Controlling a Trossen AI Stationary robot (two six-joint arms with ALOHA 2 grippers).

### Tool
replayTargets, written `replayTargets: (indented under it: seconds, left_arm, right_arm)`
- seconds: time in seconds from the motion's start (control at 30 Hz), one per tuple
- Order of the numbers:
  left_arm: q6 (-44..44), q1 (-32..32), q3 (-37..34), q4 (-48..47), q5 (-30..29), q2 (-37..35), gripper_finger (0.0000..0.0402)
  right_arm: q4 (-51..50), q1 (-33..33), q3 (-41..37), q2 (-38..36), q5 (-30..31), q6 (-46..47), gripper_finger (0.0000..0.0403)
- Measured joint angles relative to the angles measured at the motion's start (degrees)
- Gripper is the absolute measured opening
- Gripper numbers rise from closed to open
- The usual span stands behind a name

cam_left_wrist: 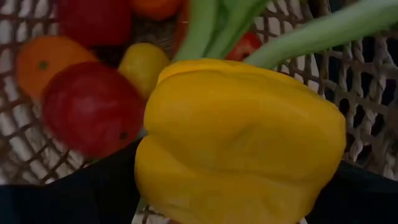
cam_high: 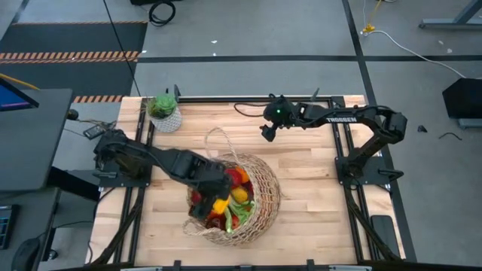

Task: Build produce basket
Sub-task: Put the bell pepper into the basket

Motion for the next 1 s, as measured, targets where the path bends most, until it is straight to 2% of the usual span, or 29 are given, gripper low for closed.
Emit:
replayTargets:
  seconds: [0.17, 0.47, 0.6, 1.0]
  left_arm:
    - [-2.09, -0.07, 0.0, 1.03, -2.56, -0.01, 0.0352]
    - [-1.08, 0.43, 0.02, 9.24, -2.56, -0.19, 0.0353]
    - [-0.09, 0.75, 0.01, 10.93, -2.6, -0.19, 0.0353]
    - [-0.09, 1.04, 0.02, 18.07, -2.55, -0.21, 0.0353]
  right_arm:
    - [-0.57, 1.79, -0.02, 0.0, 1.68, -0.03, 0.0348]
    - [-3.82, 3.55, -0.02, 0.0, 4.45, 0.68, 0.0348]
    - [-5.78, 3.38, -0.02, -0.51, 5.4, -2.34, 0.0348]
    - [-5.0, 0.39, -0.02, -9.68, 5.8, -4.04, 0.0348]
